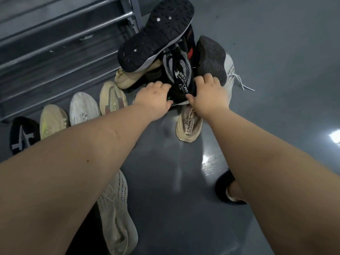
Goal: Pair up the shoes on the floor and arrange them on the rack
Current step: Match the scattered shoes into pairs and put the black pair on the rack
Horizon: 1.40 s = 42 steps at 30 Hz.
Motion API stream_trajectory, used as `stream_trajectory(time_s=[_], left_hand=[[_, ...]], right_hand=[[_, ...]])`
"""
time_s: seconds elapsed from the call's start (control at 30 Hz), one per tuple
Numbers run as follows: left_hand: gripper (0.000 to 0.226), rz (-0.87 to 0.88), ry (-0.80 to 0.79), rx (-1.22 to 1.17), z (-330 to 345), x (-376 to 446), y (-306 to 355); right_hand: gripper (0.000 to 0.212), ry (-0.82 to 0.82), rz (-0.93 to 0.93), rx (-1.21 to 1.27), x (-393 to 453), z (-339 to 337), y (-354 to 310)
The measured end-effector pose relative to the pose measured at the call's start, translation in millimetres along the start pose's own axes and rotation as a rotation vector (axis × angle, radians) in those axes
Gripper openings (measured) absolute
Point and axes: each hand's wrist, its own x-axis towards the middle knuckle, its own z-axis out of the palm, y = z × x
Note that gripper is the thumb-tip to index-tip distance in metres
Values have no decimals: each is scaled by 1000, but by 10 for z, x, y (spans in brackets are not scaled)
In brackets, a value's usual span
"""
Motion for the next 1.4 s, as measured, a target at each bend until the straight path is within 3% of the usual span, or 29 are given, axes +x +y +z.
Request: stream_trajectory(time_s=[0.27,0.4,0.5,0.87,1.0,1.13,1.4], left_hand=[[62,-79,1,-145,-31,256,8],[71,-275,48,-472,66,374,-17],[65,-380,4,-540,143,444,8],[54,-377,-11,-725,230,394,51],[71,-367,-6,-978,257,293,45],[40,-339,-53,-1246,79,23,54],[32,-424,-159,-1497,-243,-656,4]], right_hand=[[68,40,-21,-73,311,8,163],[70,-53,36,-29,351,88,188],[65,-97,67,-9,368,138,154],[59,-100,155,213,384,189,108],[61,-36,192,329,263,113,-47],[61,7,213,445,49,-29,-229],[64,-60,265,762,-543,-291,-512]])
